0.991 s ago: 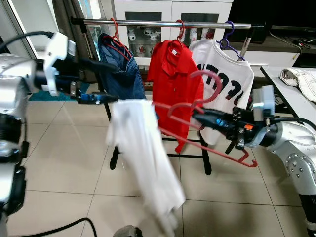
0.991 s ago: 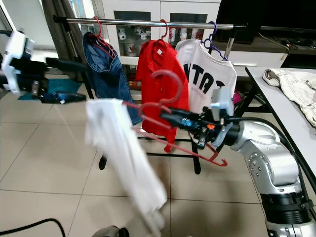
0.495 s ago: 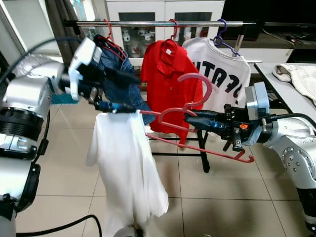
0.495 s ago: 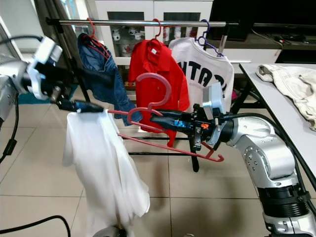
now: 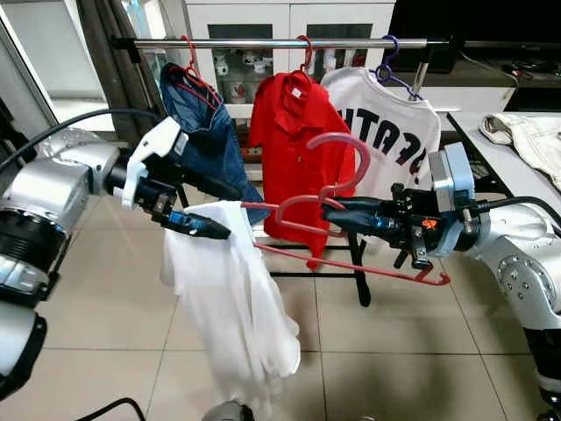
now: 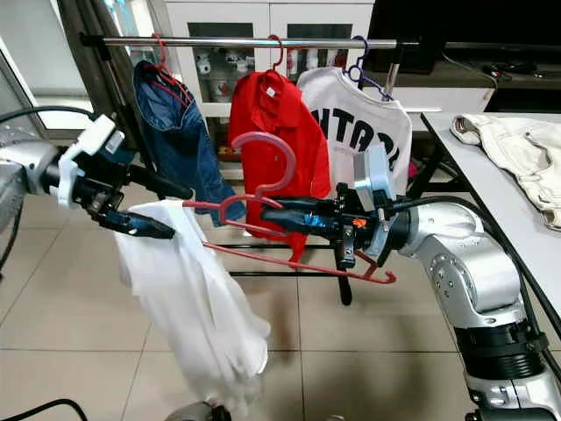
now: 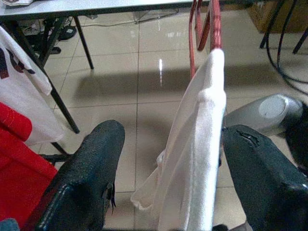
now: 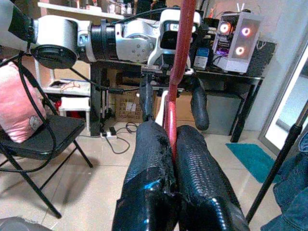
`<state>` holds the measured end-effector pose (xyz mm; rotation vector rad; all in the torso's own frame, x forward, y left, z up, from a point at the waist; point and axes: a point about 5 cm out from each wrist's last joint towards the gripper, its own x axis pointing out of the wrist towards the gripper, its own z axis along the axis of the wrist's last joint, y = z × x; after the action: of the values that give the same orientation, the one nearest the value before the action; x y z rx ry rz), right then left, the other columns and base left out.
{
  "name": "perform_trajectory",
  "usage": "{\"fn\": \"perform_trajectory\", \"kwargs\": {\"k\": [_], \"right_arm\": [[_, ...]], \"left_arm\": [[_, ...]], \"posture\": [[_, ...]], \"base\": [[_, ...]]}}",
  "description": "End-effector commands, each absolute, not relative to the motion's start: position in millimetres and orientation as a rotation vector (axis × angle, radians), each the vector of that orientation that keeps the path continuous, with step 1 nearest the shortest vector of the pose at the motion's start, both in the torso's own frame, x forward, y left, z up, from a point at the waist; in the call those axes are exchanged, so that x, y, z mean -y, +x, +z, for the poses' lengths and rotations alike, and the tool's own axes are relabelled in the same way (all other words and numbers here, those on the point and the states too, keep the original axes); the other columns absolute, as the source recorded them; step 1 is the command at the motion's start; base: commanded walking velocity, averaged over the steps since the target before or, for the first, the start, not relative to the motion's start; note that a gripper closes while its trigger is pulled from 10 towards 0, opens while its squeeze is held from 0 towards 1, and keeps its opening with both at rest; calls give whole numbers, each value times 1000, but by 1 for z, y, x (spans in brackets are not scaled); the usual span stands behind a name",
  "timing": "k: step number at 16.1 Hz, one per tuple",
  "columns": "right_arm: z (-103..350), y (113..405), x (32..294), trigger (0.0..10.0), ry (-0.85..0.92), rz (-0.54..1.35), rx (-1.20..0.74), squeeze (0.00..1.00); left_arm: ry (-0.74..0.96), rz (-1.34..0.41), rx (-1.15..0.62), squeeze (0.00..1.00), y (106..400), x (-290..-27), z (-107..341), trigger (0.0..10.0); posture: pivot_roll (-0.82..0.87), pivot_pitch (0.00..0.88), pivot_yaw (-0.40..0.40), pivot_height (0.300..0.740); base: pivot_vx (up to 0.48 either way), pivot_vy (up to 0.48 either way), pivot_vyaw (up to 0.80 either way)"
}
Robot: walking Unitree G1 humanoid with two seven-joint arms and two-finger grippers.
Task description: Hang hanger
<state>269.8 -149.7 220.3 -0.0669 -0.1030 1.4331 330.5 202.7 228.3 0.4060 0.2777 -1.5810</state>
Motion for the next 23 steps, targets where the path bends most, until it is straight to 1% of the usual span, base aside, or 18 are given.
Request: {"fn": "perform_trajectory", "kwargs": {"k": [1,8,13,16,19,20,21,23], "right_arm": [[228,270,147,10000,-80,1457,130,0],[228,272,141,10000,-85,1477,125,0],[229,274,141,10000,-88,1472,128,0],[230,274,140,10000,-83,1479,130,0],[230,275,141,10000,-77,1475,123,0],[229,275,141,10000,-69,1467,111,212],[227,275,143,10000,-57,1454,93,1000],[225,276,147,10000,-46,1429,72,1000]], "left_arm": [[426,-1579,-277,0,333,-202,225,0],[413,-1626,-295,0,333,-190,222,0],[441,-1637,-308,0,332,-189,221,0],[426,-1651,-303,0,329,-189,226,0],[370,-1656,-300,0,326,-189,229,0],[350,-1652,-291,0,325,-191,230,0],[336,-1643,-282,0,325,-192,231,0],[315,-1624,-273,0,325,-196,232,0]], "posture": [[-91,0,83,740],[-97,0,81,740],[-97,0,76,740],[-94,0,70,740],[-98,0,74,740],[-99,0,77,740],[-99,0,77,740],[-97,0,76,740]], "base": [[0,0,0],[0,0,0],[0,0,0],[0,0,0],[0,0,0],[0,0,0],[0,0,0],[0,0,0]]}}
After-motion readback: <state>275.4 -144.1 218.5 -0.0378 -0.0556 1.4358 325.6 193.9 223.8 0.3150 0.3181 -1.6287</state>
